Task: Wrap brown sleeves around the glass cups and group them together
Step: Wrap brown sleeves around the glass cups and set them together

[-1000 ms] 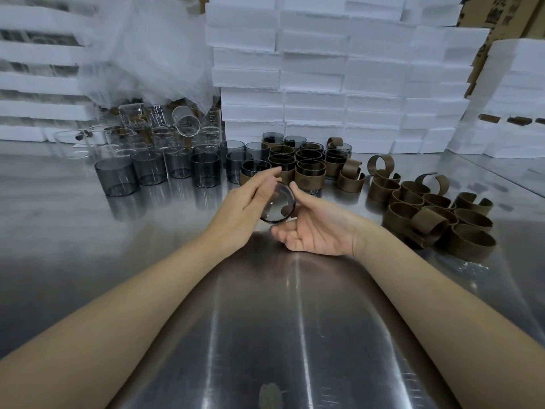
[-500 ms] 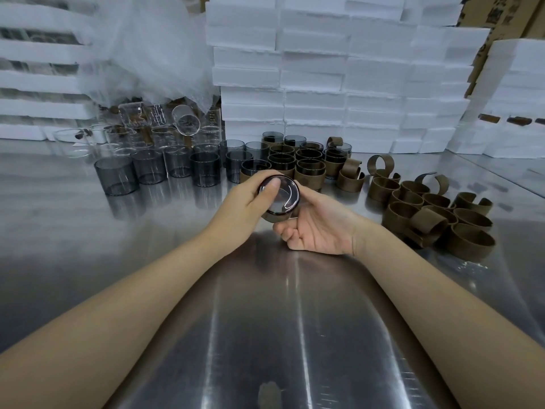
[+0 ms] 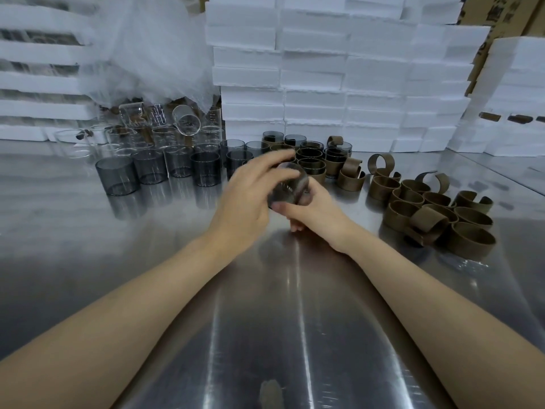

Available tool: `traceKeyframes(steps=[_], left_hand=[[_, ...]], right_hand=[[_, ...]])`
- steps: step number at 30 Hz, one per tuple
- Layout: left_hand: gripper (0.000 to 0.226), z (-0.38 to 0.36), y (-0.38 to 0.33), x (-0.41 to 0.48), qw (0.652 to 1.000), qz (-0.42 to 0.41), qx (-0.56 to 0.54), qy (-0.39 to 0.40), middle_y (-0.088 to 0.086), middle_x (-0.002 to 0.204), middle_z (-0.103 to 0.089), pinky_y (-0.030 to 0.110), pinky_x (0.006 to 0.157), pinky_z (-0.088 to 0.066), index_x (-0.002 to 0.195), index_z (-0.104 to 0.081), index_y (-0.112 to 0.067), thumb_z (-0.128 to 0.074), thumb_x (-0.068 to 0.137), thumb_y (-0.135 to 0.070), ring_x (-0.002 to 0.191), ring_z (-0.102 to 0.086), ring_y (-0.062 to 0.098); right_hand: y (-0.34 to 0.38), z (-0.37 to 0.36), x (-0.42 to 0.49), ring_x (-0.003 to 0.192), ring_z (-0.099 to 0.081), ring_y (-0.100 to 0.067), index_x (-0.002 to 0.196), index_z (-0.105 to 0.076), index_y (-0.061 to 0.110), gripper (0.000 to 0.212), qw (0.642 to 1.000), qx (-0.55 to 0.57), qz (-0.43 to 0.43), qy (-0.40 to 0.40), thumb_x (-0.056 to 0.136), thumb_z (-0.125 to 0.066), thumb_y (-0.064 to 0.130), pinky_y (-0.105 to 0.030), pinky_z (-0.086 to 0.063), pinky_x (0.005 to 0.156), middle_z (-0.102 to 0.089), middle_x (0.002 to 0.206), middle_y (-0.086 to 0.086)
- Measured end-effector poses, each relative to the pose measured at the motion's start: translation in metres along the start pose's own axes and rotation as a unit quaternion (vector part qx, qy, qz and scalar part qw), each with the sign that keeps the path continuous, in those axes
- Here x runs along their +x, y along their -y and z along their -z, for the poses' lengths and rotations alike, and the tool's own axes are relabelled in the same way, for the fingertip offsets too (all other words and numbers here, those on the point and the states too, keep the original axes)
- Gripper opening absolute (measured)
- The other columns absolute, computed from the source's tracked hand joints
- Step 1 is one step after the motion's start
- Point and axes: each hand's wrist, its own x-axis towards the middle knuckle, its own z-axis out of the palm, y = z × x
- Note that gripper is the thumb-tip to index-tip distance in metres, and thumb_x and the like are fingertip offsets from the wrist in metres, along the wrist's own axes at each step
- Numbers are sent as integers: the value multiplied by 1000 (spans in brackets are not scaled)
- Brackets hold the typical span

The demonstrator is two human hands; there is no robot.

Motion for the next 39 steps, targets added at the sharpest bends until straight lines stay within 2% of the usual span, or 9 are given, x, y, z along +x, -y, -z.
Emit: traceKeyframes(steps=[7, 11, 14, 18, 21, 24, 30, 35, 39], left_hand=[[59, -18, -6, -5, 987, 77, 101, 102, 3, 164, -8, 23, 119, -7, 155, -13, -10, -30, 105, -36, 151, -9, 19], [57, -14, 2, -8, 971, 228, -29, 69, 0, 145, -48, 24, 108, -29, 155, -22, -23, -28, 103, -47, 133, -41, 12], [44, -14, 7, 0, 893, 384, -235, -4, -9, 102, -68, 27, 91, -47, 118, -62, -33, -26, 103, -53, 103, -61, 12], [63, -9, 11, 5, 700, 498, -511, 14, 10, 95, -75, 33, 74, -57, 108, -72, -13, -28, 100, -59, 83, -71, 22], [67, -13, 14, 3, 656, 496, -569, 8, 13, 89, -74, 32, 70, -59, 102, -69, -11, -26, 99, -61, 79, -73, 24], [72, -14, 15, 4, 634, 495, -594, 13, 13, 88, -74, 31, 67, -58, 103, -64, -11, -16, 98, -65, 79, -73, 22], [82, -28, 9, 4, 713, 462, -528, -13, 16, 116, -70, 45, 90, -54, 121, -62, -14, -7, 92, -68, 108, -67, 28], [52, -31, 9, -2, 795, 358, -485, 71, 8, 113, -69, 41, 90, -55, 113, -63, -27, -48, 81, -65, 104, -63, 22], [47, -31, 11, -7, 814, 347, -460, 72, 1, 106, -73, 30, 83, -57, 115, -63, -22, -70, 80, -51, 97, -70, 14]], right_hand=[[1, 0, -9, 65, -57, -18, 88, -44, 27, 31, 946, -290, 126, -75, 62, -58, 36, -36, -46, 60, -61, 69, 6], [-2, -4, -12, 60, -55, -19, 86, -33, 26, 46, 904, -386, 181, -18, 65, -71, 42, -31, -36, 55, -50, 59, 11], [-2, -6, -14, 63, -60, -21, 90, -29, 32, 49, 890, -404, 212, 12, 66, -69, 45, -34, -43, 57, -50, 58, 14], [2, -7, -18, 81, -66, -11, 98, -27, 59, 55, 922, -308, 230, 46, 72, -71, 39, -30, -51, 69, -67, 92, 11], [1, -8, -19, 80, -62, -13, 110, -28, 40, 57, 937, -251, 237, 56, 78, -68, 14, -37, -53, 70, -59, 96, 1], [1, -18, -17, 91, -54, -5, 120, -26, 33, 69, 948, -207, 233, 58, 76, -57, -10, -16, -47, 76, -47, 106, 11], [3, -20, -10, 74, -55, 2, 114, -41, 32, 77, 988, -69, 139, 2, 64, -37, -26, -17, -47, 61, -56, 93, 8], [4, -14, -7, 78, -63, 0, 128, -51, 21, 67, 978, -140, 124, -90, 72, -40, -14, -23, -56, 69, -64, 95, 5], [5, -4, -6, 68, -63, -30, 81, -68, 15, 28, 940, -289, 97, -153, 74, -44, 3, -46, -55, 63, -67, 72, -7]])
